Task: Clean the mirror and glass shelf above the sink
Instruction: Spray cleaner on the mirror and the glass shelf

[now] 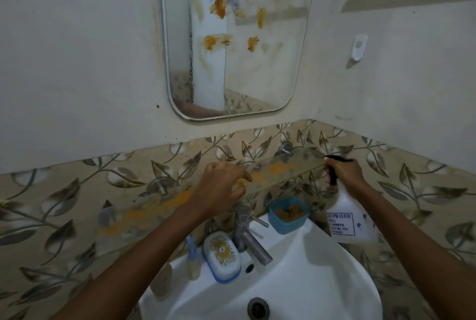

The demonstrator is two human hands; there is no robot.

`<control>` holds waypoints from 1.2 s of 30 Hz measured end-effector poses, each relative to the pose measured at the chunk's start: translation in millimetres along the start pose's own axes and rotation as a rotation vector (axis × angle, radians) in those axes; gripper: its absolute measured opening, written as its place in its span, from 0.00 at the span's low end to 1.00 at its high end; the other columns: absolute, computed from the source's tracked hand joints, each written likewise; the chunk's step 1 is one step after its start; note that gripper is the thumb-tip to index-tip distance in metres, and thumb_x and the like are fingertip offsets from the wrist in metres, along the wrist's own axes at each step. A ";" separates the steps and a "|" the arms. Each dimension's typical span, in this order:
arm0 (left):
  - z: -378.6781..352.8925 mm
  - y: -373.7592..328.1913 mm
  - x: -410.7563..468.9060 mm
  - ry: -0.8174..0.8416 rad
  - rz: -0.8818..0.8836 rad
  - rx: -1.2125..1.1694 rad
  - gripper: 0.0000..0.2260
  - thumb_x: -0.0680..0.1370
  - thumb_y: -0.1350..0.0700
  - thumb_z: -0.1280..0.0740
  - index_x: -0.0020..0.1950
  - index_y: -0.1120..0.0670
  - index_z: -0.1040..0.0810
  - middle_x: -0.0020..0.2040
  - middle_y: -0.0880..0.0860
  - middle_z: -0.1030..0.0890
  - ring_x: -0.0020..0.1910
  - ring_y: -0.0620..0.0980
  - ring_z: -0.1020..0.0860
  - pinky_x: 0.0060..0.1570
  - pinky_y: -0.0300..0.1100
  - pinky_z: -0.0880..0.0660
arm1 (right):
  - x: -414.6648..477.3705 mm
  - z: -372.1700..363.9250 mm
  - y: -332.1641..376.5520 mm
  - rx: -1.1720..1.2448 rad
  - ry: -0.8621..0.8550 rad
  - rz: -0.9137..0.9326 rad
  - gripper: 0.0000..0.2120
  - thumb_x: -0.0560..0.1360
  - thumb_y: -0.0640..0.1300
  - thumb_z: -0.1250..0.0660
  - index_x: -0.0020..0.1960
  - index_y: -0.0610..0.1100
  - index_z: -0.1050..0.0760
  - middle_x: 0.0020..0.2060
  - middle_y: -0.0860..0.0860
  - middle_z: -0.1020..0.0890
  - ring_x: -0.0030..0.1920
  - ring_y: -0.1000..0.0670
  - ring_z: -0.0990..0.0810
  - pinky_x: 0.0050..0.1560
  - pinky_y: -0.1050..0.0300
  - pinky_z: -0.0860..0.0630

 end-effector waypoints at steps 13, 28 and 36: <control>-57.0 -53.7 -31.3 0.206 0.086 -0.497 0.13 0.76 0.59 0.37 0.59 0.55 0.22 0.56 0.55 0.18 0.48 0.47 0.22 0.47 0.40 0.24 | -115.5 -30.2 -8.0 0.091 0.381 0.114 0.08 0.75 0.45 0.34 0.46 0.41 0.19 0.34 0.41 0.17 0.34 0.44 0.21 0.31 0.57 0.25; -159.4 -84.7 -52.1 0.249 0.383 -0.686 0.16 0.74 0.50 0.32 0.58 0.55 0.22 0.56 0.56 0.18 0.54 0.55 0.21 0.53 0.50 0.24 | -170.1 -33.5 -58.8 -0.058 0.364 0.032 0.18 0.69 0.42 0.26 0.57 0.45 0.26 0.45 0.46 0.21 0.45 0.53 0.22 0.37 0.70 0.25; -180.4 -89.2 -49.9 0.227 0.438 -0.549 0.18 0.74 0.49 0.32 0.63 0.52 0.25 0.60 0.54 0.19 0.58 0.52 0.23 0.56 0.46 0.26 | -145.5 -8.5 -61.4 -0.383 0.251 0.123 0.05 0.72 0.41 0.30 0.45 0.39 0.19 0.35 0.47 0.19 0.37 0.47 0.21 0.36 0.52 0.20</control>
Point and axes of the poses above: each hand's wrist, its own x-axis towards the middle knuckle, its own z-axis out of the back of the hand, y = z × x, the point moved 1 cm from there along x, towards the middle knuckle
